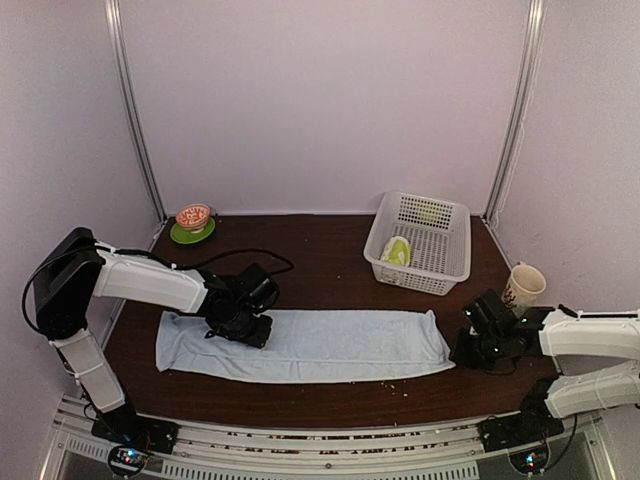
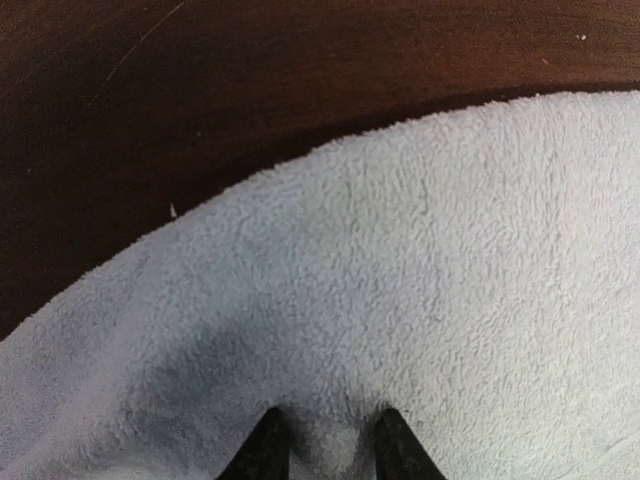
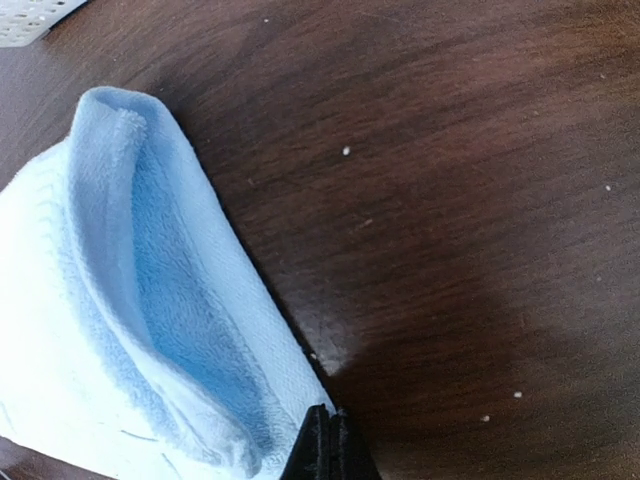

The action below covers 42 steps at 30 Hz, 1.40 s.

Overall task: Roll the towels
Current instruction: Smooth out the towel at the center of the board.

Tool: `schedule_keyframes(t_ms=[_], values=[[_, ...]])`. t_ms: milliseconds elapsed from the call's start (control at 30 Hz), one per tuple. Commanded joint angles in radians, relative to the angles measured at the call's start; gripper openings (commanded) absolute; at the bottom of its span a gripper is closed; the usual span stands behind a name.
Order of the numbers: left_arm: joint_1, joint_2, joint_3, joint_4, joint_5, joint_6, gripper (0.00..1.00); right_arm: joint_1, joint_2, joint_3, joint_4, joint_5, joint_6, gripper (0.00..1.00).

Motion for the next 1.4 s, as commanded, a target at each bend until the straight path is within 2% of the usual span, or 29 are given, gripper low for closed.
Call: schedule_keyframes(t_ms=[0,167,200,233,333,433,600,733,1033,1133,1267,1367], values=[[0.006,0.028,-0.035,0.055,0.037,-0.008,0.26,0.011,-0.056,-0.015,-0.101,0.053,0.069,0.00],[0.006,0.016,-0.059,0.066,0.042,-0.002,0.19,0.019,-0.127,0.029,-0.193,0.074,0.092,0.00],[0.006,0.013,-0.061,0.067,0.045,0.000,0.19,0.020,-0.140,0.053,-0.214,0.078,0.082,0.03],[0.006,0.009,-0.063,0.068,0.048,0.001,0.19,0.020,-0.151,0.077,-0.231,0.085,0.068,0.15],[0.006,-0.003,-0.061,0.072,0.060,0.005,0.18,0.019,-0.152,0.175,-0.255,0.126,0.014,0.34],[0.006,-0.010,-0.056,0.077,0.072,0.010,0.18,0.018,-0.087,0.261,-0.250,0.156,-0.044,0.37],[0.006,-0.012,-0.056,0.083,0.096,0.014,0.18,0.018,0.096,0.361,-0.170,0.148,-0.113,0.36],[0.005,-0.013,-0.062,0.085,0.103,0.013,0.17,0.016,0.226,0.398,-0.091,0.177,-0.108,0.35],[0.004,-0.030,-0.094,0.101,0.124,0.002,0.07,-0.009,0.410,0.453,-0.045,0.234,-0.071,0.31],[0.005,-0.040,-0.112,0.110,0.131,-0.002,0.03,-0.020,0.449,0.452,-0.032,0.235,-0.060,0.25],[0.005,-0.047,-0.135,0.122,0.141,-0.007,0.00,-0.030,0.460,0.453,-0.041,0.241,-0.038,0.08],[0.005,-0.050,-0.152,0.127,0.142,-0.012,0.00,-0.039,0.416,0.426,-0.041,0.266,-0.002,0.00]])
